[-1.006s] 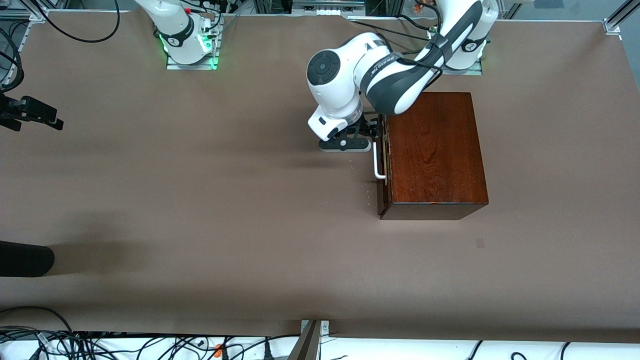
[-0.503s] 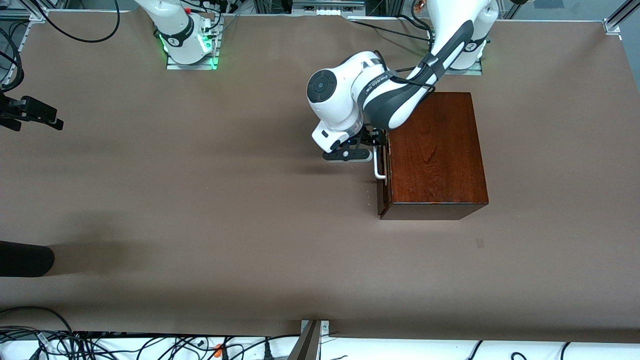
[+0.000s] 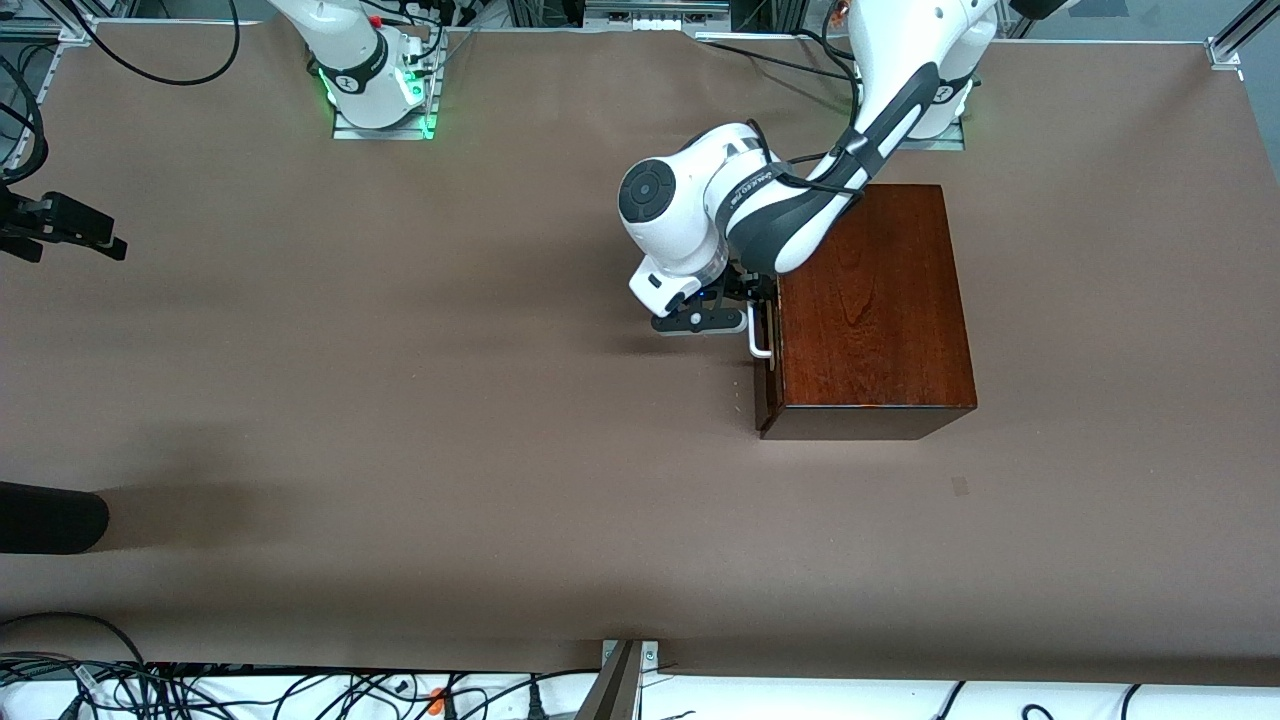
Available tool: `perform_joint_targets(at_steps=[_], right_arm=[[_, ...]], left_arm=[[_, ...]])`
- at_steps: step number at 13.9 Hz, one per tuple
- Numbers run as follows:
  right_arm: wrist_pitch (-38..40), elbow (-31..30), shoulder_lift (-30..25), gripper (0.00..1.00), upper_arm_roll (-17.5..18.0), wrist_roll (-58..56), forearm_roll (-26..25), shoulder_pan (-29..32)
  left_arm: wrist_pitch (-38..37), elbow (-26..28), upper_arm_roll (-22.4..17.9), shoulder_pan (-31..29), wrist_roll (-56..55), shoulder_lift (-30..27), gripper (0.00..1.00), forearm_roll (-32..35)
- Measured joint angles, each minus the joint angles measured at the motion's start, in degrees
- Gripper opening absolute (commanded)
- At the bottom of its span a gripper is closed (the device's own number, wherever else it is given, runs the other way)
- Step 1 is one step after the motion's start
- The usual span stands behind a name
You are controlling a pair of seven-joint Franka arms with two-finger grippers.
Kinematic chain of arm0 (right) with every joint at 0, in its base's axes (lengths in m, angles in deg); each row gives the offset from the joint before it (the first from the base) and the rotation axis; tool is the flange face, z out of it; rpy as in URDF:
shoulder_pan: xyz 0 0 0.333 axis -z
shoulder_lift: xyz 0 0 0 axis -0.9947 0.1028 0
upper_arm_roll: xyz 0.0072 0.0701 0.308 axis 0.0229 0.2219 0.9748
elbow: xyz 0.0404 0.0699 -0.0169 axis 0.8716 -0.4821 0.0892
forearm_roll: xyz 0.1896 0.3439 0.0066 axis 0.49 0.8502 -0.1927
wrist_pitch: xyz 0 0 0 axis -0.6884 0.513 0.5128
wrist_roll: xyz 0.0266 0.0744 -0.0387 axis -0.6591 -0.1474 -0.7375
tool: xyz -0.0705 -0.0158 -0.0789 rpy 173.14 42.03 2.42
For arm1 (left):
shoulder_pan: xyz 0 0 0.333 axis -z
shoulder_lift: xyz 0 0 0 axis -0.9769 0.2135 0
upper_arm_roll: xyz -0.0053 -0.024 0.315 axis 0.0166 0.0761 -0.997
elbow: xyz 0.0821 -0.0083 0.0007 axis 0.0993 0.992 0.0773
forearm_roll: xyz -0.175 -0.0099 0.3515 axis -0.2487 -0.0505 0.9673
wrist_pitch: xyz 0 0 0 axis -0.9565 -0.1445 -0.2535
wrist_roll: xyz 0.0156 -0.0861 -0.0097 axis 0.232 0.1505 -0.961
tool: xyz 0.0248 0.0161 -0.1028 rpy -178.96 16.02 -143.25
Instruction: Open drawer, take yellow block, close drawer
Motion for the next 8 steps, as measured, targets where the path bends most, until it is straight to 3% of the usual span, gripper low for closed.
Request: perform_joint_targets(at_steps=[8], right_arm=[[0.0, 0.0, 0.0, 1.0, 0.0, 0.0, 0.0, 0.0]], left_arm=[[1.6, 0.0, 0.0, 0.1, -3.4, 0.7, 1.0, 0.2]])
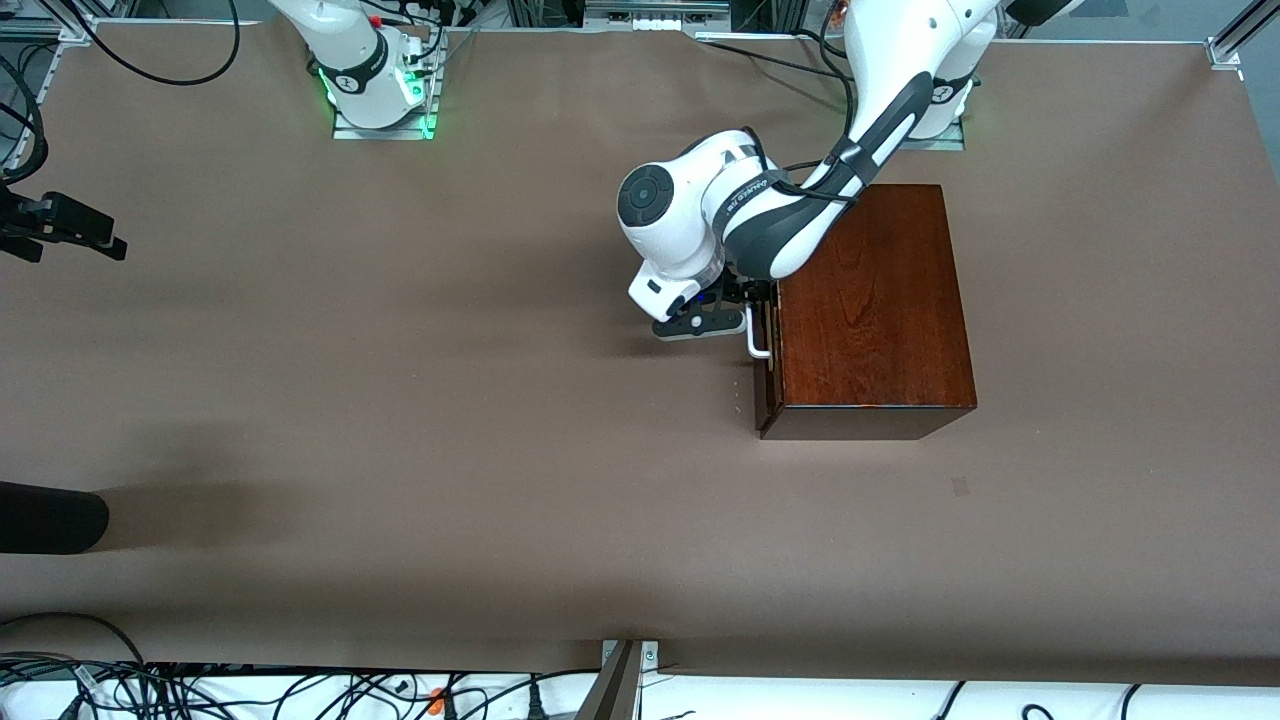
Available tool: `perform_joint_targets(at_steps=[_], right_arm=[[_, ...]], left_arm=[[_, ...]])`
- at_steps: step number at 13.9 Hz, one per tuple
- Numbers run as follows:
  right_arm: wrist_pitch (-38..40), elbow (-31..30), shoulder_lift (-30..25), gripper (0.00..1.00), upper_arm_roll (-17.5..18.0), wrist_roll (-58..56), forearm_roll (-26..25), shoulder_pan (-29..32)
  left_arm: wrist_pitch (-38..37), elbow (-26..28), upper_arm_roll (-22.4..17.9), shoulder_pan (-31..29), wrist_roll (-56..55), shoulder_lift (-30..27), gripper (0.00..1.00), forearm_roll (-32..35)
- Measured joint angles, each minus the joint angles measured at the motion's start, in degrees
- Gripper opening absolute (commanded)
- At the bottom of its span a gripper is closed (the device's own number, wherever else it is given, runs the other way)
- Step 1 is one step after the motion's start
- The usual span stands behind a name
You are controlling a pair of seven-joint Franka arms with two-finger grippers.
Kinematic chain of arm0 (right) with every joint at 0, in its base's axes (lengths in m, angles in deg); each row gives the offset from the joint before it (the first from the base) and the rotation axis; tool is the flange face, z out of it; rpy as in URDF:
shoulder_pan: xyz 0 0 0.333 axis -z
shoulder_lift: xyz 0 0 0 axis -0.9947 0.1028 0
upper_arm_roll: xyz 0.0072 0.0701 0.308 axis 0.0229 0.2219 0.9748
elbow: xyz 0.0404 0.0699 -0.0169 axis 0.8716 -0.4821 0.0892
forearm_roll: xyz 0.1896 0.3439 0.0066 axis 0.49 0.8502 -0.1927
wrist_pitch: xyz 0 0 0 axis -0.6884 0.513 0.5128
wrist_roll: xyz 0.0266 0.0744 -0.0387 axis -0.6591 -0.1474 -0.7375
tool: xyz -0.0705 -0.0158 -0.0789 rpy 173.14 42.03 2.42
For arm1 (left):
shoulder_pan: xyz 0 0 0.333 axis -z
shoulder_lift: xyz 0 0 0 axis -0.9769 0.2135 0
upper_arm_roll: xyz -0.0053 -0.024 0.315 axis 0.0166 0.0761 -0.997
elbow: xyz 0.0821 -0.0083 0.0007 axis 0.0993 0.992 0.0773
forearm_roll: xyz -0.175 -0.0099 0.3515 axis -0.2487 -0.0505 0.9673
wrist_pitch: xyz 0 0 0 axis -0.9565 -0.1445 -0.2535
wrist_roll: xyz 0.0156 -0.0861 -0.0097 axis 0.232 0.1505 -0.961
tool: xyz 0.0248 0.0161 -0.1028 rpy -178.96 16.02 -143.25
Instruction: Open drawer, take yellow block, close drawer
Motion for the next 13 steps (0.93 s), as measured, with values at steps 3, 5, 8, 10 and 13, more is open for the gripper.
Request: perform_joint_targets(at_steps=[3, 5, 8, 10, 13], right_arm=[[0.0, 0.0, 0.0, 1.0, 0.0, 0.0, 0.0, 0.0], [0.0, 0.0, 0.0, 1.0, 0.0, 0.0, 0.0, 0.0], [0.0, 0.0, 0.0, 1.0, 0.0, 0.0, 0.0, 0.0], [0.0, 0.0, 0.0, 1.0, 0.0, 0.0, 0.0, 0.0], [0.0, 0.0, 0.0, 1.0, 0.0, 0.0, 0.0, 0.0]], left_arm=[[0.2, 0.0, 0.0, 0.2, -0.1, 0.1, 1.0, 0.0], [0.8, 0.0, 0.0, 0.3, -0.2, 0.1, 1.0, 0.0], [1.9, 0.0, 0.0, 0.7, -0.5, 0.1, 1.0, 0.0], [3.4, -0.3, 0.1, 1.2, -0.7, 0.2, 1.0, 0.0], [3.6, -1.2, -0.2, 2.2, -1.4, 0.8, 1.0, 0.0]])
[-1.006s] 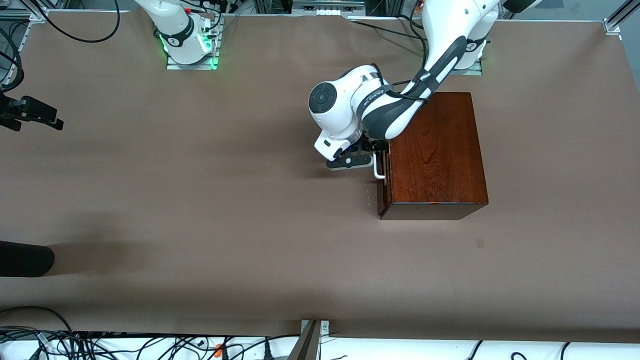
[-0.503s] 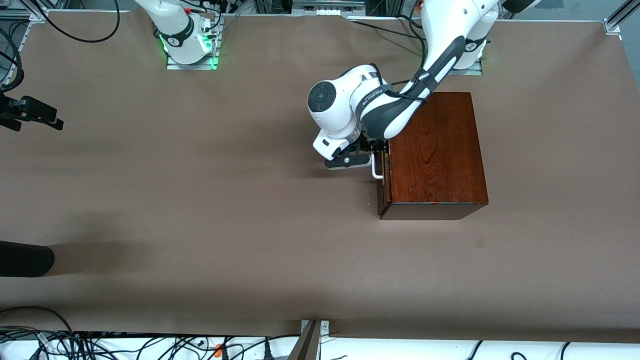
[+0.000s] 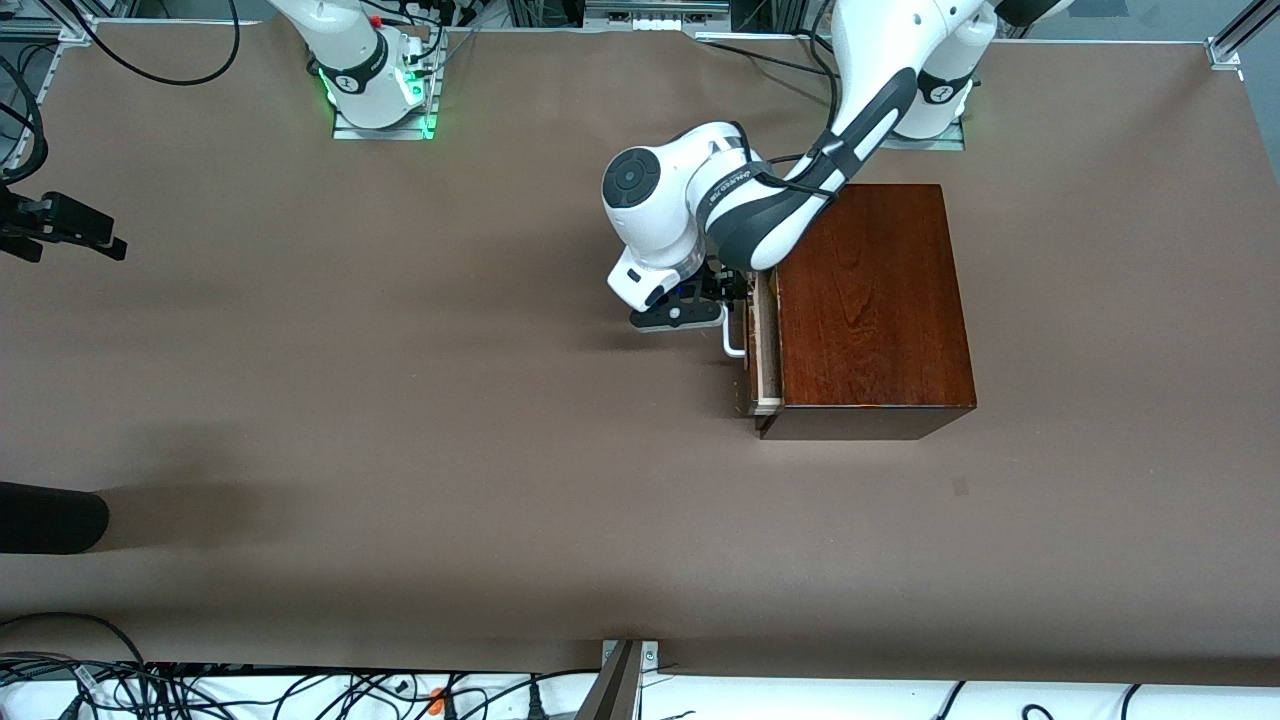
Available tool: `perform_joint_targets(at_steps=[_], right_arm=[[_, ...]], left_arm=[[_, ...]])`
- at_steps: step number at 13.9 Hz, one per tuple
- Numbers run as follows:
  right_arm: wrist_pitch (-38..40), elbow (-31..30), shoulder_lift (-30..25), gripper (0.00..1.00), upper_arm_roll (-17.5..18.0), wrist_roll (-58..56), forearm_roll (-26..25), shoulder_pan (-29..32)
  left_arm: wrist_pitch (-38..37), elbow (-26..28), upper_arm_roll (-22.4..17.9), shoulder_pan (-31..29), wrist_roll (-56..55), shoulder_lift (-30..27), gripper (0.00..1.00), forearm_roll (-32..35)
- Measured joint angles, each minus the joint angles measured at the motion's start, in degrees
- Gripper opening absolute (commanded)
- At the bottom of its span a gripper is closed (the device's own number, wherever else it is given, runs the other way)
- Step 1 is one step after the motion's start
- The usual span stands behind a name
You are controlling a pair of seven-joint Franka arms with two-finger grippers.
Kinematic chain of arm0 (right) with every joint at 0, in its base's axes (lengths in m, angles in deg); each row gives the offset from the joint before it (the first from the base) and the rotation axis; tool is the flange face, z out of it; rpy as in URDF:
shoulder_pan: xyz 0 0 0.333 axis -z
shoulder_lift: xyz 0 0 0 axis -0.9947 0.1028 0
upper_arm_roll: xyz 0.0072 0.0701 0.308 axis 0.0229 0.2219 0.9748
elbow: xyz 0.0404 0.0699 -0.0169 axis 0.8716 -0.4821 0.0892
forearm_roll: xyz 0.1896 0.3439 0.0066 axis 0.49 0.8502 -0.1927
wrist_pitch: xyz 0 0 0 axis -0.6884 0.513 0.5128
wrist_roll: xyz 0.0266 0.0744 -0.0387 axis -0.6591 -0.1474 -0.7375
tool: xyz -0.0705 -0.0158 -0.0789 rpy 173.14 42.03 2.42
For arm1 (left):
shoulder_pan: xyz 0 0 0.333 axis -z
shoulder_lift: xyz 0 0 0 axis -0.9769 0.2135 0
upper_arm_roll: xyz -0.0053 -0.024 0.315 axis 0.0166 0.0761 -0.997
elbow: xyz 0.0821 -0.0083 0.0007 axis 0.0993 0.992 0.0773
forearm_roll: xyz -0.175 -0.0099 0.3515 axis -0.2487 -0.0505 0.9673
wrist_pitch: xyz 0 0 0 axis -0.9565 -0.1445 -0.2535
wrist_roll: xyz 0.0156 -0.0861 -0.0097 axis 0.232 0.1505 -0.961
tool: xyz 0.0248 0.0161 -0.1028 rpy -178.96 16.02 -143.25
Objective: Open drawer, take yellow block, close drawer
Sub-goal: 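Pull the drawer out of the wooden box with the left gripper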
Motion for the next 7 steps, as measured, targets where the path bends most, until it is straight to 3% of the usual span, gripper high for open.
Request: perform_joint_targets(at_steps=[7], right_arm=[[0.1, 0.0, 0.0, 1.0, 0.0, 0.0, 0.0, 0.0]], left_arm=[[0.6, -3.6, 0.2, 1.8, -1.1, 2.1, 1.0, -0.3]])
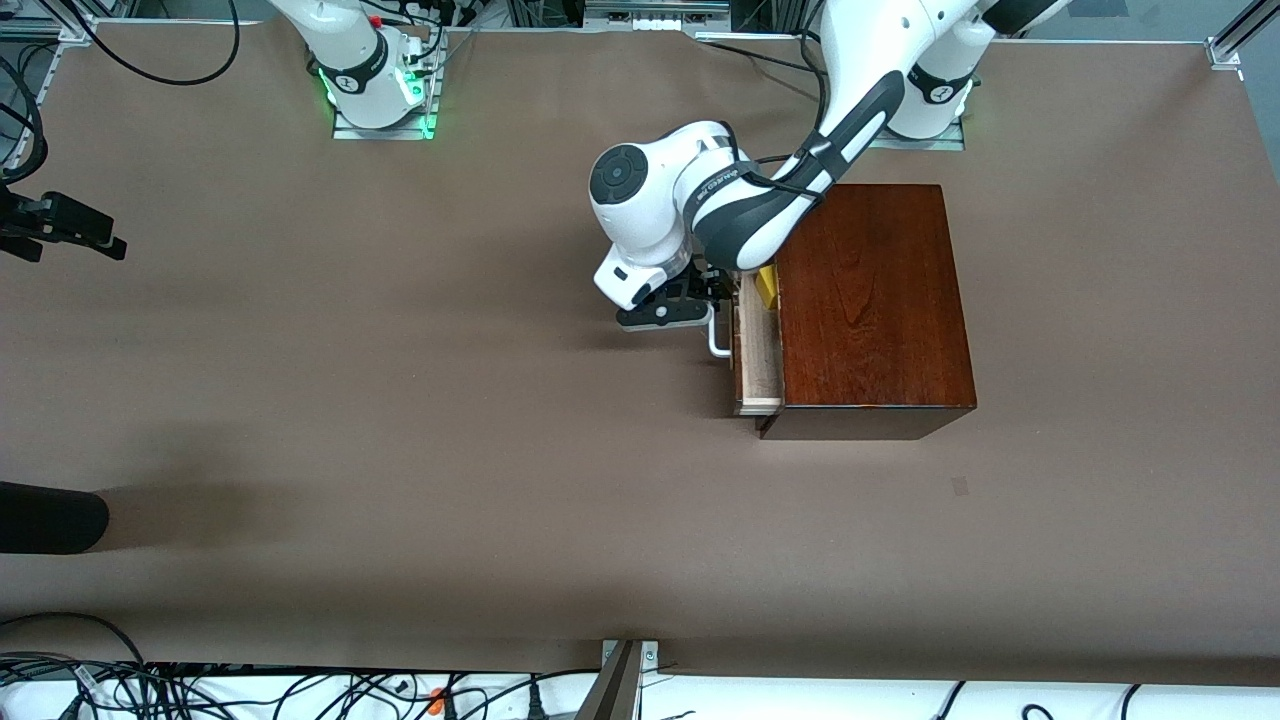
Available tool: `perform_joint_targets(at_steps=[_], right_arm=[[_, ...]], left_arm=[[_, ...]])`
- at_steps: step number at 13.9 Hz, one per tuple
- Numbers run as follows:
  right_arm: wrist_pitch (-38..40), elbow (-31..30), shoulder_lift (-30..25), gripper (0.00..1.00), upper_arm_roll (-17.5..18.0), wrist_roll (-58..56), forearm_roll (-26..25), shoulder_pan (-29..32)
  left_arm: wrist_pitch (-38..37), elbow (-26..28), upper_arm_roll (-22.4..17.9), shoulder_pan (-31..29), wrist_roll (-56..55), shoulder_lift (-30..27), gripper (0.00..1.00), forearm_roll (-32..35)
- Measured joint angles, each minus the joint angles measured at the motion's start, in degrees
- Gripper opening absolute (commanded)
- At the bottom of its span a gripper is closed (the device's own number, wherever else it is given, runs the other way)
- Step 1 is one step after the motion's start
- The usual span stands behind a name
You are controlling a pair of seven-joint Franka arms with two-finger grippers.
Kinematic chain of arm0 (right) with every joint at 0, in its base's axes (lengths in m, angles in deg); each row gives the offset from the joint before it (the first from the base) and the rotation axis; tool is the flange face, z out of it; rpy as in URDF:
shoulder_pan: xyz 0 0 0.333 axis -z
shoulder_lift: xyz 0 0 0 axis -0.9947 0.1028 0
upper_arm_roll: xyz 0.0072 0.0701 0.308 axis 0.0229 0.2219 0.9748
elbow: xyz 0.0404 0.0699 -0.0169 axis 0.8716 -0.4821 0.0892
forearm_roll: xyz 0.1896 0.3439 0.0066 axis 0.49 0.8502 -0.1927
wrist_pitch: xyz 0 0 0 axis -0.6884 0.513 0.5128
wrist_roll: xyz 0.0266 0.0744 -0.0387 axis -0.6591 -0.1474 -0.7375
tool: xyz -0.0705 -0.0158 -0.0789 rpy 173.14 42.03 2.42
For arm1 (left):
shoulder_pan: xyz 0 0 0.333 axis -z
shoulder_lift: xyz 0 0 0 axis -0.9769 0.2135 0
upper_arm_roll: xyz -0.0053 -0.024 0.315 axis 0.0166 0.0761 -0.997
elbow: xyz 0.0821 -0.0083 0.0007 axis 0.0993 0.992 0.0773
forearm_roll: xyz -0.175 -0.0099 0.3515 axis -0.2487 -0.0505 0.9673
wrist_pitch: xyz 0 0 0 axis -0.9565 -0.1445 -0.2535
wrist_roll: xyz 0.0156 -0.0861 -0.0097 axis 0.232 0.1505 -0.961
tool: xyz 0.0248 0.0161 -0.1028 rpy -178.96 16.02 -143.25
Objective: Open drawer, take yellow block, close drawer
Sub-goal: 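Pull the drawer out of the wooden box with the left gripper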
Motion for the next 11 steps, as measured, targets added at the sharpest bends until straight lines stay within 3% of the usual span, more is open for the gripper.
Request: perform_joint_targets(at_steps=[11], right_arm=[[0.2, 0.0, 0.0, 1.0, 0.0, 0.0, 0.0, 0.0]], left_arm=[[0.7, -4.9, 0.1, 2.1, -1.0, 2.8, 1.0, -1.1]])
